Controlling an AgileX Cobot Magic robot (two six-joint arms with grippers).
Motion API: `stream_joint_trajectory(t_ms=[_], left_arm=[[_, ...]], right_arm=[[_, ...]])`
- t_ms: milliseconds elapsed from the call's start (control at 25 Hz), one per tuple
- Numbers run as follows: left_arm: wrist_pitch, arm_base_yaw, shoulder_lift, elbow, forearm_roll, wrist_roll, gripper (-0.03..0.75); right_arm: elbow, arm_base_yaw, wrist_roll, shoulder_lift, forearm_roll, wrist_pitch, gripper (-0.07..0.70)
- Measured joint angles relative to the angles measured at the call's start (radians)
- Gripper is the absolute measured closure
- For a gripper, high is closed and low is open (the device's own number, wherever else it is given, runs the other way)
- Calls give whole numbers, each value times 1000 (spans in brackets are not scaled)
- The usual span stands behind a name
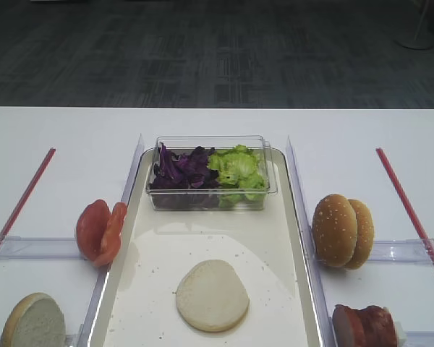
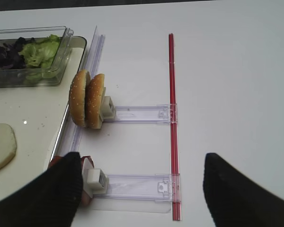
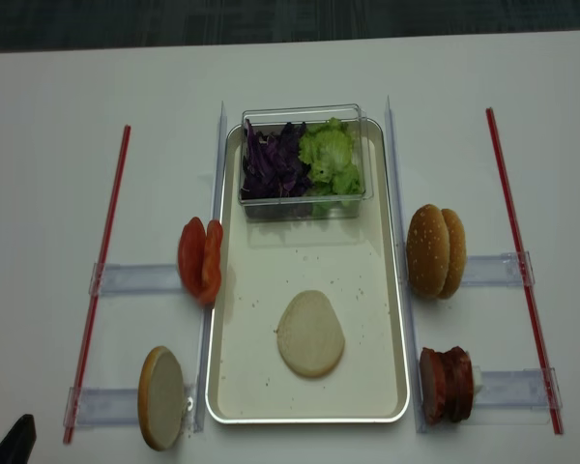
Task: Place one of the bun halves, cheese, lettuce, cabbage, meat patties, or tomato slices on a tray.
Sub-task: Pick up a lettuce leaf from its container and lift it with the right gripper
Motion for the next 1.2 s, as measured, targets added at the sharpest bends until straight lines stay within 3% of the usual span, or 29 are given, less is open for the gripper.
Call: stream_joint_trajectory(t_ms=[1200], left_arm=[[0,0,0,0,0,0,170]], right_arm=[[0,0,0,29,8,4,79]])
